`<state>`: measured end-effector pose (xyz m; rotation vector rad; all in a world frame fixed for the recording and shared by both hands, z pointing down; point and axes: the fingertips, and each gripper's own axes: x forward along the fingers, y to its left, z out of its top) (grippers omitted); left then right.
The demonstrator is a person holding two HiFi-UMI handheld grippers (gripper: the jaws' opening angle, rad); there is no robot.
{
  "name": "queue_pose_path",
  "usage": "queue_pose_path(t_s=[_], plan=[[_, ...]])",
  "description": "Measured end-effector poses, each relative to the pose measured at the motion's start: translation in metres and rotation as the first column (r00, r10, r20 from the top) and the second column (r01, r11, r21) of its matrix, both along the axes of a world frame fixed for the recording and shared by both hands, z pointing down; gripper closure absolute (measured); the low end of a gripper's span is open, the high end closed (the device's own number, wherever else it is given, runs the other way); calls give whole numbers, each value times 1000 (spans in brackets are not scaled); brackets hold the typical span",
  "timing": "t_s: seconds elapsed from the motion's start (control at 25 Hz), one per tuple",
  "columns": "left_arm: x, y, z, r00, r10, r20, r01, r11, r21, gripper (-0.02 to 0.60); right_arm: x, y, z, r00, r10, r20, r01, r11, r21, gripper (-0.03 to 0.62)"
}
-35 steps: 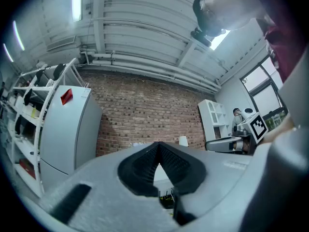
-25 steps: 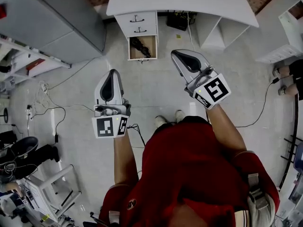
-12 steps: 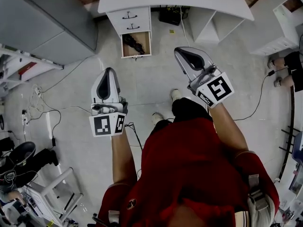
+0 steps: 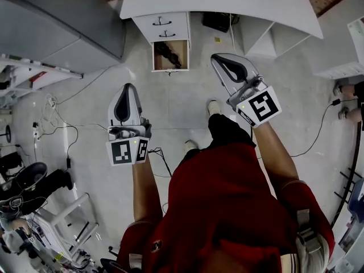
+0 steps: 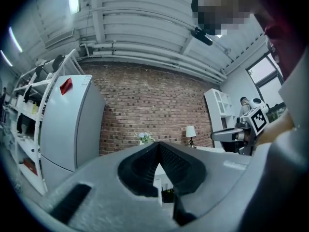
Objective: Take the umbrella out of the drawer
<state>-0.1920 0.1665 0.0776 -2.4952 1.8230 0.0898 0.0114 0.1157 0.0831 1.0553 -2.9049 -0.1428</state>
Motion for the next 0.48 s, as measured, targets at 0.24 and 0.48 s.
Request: queue_pose_path(t_s=[0.24, 0.48], plan=[[30, -71, 17, 998, -61, 23, 62, 998, -31, 578, 28, -76, 22, 998, -57, -11, 57, 998, -20, 582], [53, -121, 27, 990, -132, 41, 134, 990, -51, 578, 46, -131, 30, 991, -132, 1, 132, 991, -24, 582]])
